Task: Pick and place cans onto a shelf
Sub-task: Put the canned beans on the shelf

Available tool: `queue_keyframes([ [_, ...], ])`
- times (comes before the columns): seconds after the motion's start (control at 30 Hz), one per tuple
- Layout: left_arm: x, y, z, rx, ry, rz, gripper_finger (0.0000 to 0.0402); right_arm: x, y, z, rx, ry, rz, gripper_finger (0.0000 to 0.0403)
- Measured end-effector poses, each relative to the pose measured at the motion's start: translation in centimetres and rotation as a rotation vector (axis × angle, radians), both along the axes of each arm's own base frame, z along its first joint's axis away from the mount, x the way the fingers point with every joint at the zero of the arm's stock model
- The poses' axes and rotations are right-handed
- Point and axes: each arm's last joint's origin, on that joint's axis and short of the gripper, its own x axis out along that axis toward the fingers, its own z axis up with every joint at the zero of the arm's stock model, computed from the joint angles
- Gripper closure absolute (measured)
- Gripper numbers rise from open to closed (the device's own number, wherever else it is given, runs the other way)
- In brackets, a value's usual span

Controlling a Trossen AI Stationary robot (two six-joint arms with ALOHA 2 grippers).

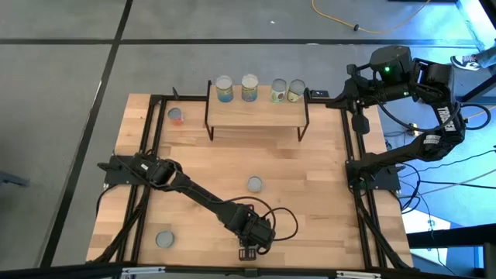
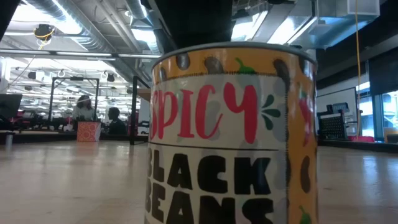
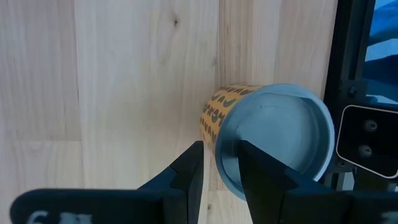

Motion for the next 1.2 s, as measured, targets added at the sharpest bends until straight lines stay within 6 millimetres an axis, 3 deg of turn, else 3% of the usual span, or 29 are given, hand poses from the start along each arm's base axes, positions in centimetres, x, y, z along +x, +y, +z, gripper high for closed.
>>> queue_keyframes([
  [0.3,0.0,0.1,0.0,0.011,-0.001,0.004,0.0311,0.0,0.0,0.0,0.000,0.000,0.000,0.0398],
  [0.57,0.3,0.7,0.0,-0.006,0.011,0.122,0.0390,0.0,0.0,0.0,0.000,0.000,-0.001,0.0398],
  [0.77,0.4,1.0,0.2,-0.013,0.017,0.162,0.0397,0.0,0.0,0.0,0.000,0.000,-0.001,0.0398],
  [1.03,1.2,2.3,3.9,-0.055,-0.036,0.209,0.0399,0.0,0.0,0.0,0.000,0.001,-0.001,0.0398],
  [1.2,1.2,3.7,8.1,-0.084,-0.103,0.239,0.0400,0.0,0.0,0.0,0.000,0.001,-0.001,0.0398],
])
